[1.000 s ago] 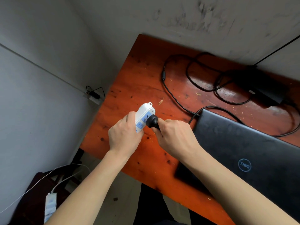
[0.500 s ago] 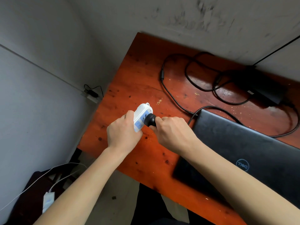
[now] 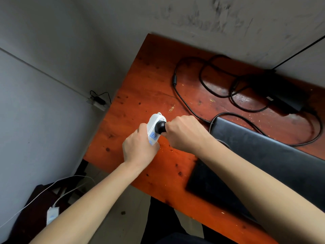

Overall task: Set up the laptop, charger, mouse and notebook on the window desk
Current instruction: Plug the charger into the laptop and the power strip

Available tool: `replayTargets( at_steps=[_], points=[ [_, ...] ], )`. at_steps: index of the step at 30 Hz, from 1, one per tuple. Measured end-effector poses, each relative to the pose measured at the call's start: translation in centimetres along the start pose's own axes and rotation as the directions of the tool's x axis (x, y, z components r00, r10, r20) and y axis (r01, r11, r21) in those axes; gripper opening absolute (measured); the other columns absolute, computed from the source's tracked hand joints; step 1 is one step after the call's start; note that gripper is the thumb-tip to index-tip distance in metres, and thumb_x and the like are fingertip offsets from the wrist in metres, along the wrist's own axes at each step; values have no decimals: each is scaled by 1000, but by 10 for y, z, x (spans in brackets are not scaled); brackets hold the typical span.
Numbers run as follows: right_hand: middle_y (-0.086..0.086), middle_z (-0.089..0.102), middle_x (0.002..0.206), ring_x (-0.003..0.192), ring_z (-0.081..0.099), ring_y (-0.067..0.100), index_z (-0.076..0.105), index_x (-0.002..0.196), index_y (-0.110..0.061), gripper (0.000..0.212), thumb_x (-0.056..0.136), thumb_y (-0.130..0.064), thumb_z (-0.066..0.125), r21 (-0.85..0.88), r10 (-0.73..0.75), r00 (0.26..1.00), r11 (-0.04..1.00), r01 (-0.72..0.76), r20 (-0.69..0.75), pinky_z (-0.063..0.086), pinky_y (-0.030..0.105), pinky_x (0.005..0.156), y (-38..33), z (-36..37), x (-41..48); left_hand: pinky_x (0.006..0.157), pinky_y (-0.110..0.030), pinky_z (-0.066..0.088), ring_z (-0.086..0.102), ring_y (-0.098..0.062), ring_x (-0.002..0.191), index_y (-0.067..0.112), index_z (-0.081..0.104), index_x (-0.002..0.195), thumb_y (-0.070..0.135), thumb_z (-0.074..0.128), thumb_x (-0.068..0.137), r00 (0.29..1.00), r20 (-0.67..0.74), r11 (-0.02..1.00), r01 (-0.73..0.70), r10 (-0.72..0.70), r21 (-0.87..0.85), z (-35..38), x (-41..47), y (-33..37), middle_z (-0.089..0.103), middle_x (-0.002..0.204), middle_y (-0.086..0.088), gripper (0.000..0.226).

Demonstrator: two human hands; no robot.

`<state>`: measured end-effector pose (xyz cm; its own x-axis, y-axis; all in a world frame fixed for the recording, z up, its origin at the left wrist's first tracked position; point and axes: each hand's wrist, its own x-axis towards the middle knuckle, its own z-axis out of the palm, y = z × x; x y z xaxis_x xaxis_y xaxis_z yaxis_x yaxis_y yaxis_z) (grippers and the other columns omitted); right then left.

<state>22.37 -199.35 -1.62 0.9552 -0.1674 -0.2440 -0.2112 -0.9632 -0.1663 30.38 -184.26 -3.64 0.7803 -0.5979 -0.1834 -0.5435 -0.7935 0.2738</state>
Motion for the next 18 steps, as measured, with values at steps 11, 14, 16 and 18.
replayTargets(
  at_steps=[11, 14, 16, 18],
  points=[
    [-1, 64, 94, 79, 66, 25, 58, 129, -21, 40, 102, -47, 46, 108, 205, 973, 975, -193, -110, 47, 32, 55, 24, 28, -6, 72, -27, 40, 53, -25, 108, 16, 49, 130, 26, 71, 86, 987, -55, 974, 138, -150, -182, 25, 38, -6, 55, 120, -7, 51],
    [4, 62, 103, 93, 64, 27, 63, 124, -19, 49, 98, -57, 48, 152, 314, 942, 943, -296, -119, 51, 36, 67, 37, 23, -15, 72, -26, 44, 53, -25, 110, 14, 47, 133, 28, 71, 87, 983, -61, 967, 160, -175, -196, 32, 44, -14, 54, 125, -8, 53],
    [6, 59, 100, 90, 58, 26, 68, 113, -21, 65, 93, -75, 37, 238, 452, 889, 874, -424, -73, 46, 36, 72, 46, 22, -19, 74, -29, 49, 53, -25, 110, 14, 46, 134, 28, 71, 88, 979, -66, 959, 176, -195, -222, 35, 46, -17, 54, 125, -9, 54],
    [10, 60, 95, 85, 52, 28, 68, 92, -17, 83, 87, -86, 22, 360, 640, 763, 693, -625, 94, 40, 36, 74, 59, 17, -21, 76, -33, 51, 53, -26, 110, 14, 45, 133, 28, 71, 88, 970, -72, 948, 208, -232, -242, 36, 48, -18, 54, 125, -10, 54]
  ],
)
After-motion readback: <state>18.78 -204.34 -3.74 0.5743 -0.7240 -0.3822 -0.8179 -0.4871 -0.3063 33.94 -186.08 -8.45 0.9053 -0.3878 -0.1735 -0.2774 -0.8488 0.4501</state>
